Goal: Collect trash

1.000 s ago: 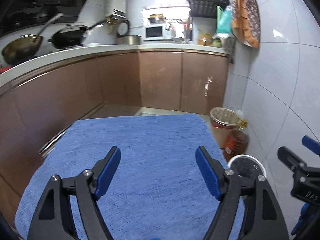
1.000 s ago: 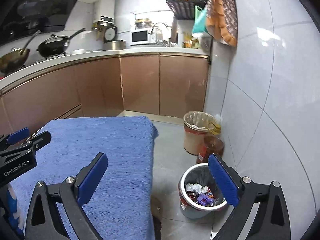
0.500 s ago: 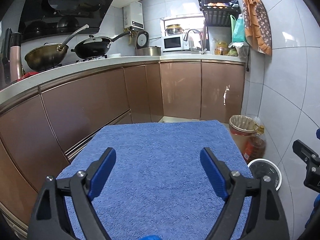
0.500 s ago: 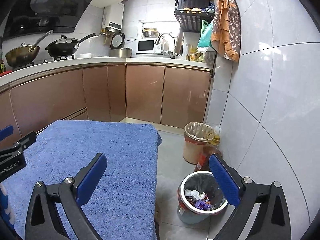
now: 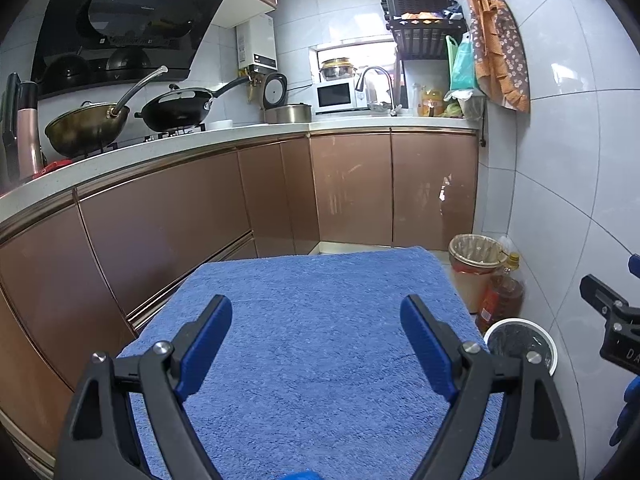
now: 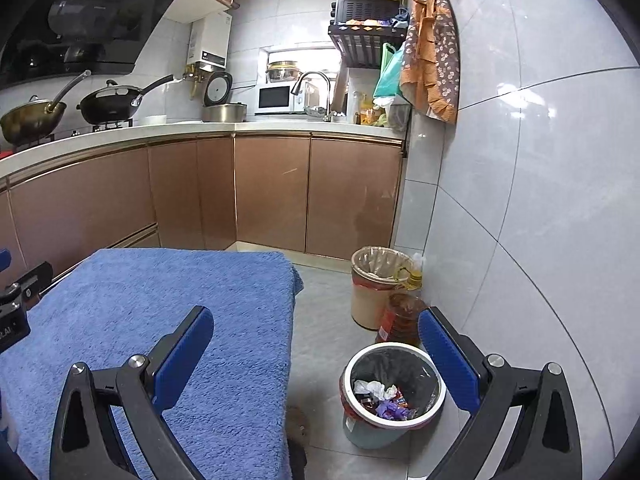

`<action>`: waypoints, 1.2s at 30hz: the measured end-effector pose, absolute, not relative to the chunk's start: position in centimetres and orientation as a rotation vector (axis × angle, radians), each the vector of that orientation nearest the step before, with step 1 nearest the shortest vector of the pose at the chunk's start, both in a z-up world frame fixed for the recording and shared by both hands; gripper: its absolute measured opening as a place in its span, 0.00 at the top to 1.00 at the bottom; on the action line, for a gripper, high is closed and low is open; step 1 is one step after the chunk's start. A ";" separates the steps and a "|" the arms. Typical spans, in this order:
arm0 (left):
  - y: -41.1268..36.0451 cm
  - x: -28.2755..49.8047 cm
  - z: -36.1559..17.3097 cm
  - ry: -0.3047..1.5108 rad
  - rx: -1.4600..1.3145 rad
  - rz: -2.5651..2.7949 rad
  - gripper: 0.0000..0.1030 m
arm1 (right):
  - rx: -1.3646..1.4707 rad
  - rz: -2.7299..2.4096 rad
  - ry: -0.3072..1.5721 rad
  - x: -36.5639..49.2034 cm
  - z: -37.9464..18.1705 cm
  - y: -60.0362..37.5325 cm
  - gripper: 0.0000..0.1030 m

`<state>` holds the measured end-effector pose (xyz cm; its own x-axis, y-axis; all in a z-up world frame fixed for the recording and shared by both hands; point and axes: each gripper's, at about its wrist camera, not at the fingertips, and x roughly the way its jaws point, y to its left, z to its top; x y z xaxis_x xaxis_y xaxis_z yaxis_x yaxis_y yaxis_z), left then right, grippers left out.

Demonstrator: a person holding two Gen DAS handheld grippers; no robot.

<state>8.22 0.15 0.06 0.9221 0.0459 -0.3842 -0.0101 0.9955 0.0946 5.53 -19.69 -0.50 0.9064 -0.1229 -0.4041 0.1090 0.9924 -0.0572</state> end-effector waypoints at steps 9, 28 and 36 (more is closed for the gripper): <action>-0.6 7.8 0.1 0.387 0.107 0.020 0.17 | -0.012 -0.127 0.412 5.1 -0.5 -20.3 0.00; -0.8 7.3 0.2 0.378 0.101 0.020 0.17 | -0.007 -0.123 0.398 4.6 -0.1 -20.1 0.00; -0.7 7.1 0.5 0.371 0.101 0.020 0.17 | -0.020 -0.132 0.379 4.2 0.3 -19.9 0.00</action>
<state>7.10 -0.66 0.47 0.9320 0.0375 -0.3606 -0.0007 0.9948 0.1017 4.23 -19.92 0.33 0.9206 -0.1322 -0.3675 0.1249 0.9912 -0.0438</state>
